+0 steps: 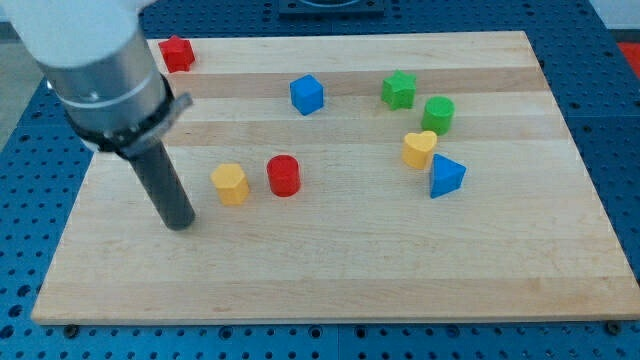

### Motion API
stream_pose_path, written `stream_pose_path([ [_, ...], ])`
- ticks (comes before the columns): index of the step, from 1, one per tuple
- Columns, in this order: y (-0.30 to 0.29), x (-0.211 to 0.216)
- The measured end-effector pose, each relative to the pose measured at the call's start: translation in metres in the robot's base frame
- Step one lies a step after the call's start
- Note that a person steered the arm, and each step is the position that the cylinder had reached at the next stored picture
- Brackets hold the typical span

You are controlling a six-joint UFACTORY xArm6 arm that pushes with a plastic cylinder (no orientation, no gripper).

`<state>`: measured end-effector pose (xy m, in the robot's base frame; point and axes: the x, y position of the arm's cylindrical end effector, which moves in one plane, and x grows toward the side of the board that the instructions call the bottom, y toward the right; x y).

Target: Push the yellow hexagon towards the top centre

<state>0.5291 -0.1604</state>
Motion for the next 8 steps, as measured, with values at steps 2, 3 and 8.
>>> stream_pose_path([
  [2, 0.041, -0.005],
  [3, 0.041, -0.024],
  [8, 0.022, -0.125],
])
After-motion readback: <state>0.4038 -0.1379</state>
